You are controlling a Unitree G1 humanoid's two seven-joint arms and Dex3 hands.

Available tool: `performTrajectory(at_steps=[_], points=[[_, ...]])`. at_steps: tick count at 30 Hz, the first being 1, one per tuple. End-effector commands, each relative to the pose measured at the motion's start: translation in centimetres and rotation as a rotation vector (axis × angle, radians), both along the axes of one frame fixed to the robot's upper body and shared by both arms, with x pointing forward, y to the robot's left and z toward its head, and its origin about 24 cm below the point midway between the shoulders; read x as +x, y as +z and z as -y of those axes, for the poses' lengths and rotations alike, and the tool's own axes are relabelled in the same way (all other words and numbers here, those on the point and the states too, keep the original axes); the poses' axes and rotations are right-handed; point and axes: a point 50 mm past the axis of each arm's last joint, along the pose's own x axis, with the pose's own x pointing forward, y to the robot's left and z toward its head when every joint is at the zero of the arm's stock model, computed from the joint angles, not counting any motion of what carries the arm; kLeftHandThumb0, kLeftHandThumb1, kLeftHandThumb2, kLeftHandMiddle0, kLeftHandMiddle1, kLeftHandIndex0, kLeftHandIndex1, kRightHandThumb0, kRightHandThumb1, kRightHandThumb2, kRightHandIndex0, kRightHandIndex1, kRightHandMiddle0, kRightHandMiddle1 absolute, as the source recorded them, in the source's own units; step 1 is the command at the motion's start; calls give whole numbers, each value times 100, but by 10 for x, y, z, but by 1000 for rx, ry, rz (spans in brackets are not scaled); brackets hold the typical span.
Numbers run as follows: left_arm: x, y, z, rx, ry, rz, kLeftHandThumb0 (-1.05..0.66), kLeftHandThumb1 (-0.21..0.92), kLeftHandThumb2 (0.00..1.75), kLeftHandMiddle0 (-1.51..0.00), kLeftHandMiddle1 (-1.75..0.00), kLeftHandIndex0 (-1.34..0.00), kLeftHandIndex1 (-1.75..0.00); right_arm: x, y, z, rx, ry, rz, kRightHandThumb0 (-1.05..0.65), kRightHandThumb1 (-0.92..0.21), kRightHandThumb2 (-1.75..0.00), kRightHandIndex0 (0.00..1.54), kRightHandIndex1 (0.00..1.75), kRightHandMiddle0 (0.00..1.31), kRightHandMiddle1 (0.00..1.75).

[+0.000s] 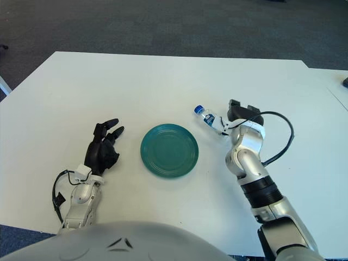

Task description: Put the bottle into the plate.

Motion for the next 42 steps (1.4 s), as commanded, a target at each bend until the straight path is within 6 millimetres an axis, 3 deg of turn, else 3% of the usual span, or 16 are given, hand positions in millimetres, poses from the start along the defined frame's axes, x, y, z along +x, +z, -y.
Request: performTrajectory(at_steps=[1, 20, 42], points=[[-9, -17, 2, -15, -20, -73, -80, 92, 105, -42, -46, -4, -114, -5, -6, -2, 10, 20, -13, -105, -92, -79, 0, 0, 0, 5], [-9, -22, 2, 14, -34, -64, -79, 92, 107, -37, -54, -5, -116, -24, -10, -27, 78, 107, -4, -105, -92, -75, 0, 0, 0, 3], [-11, -22, 2, 6, -41, -74, -80, 92, 108, -34, -56, -3, -114, -32, -16, -33, 163, 145, -3, -105, -92, -73, 0, 0, 1, 3]])
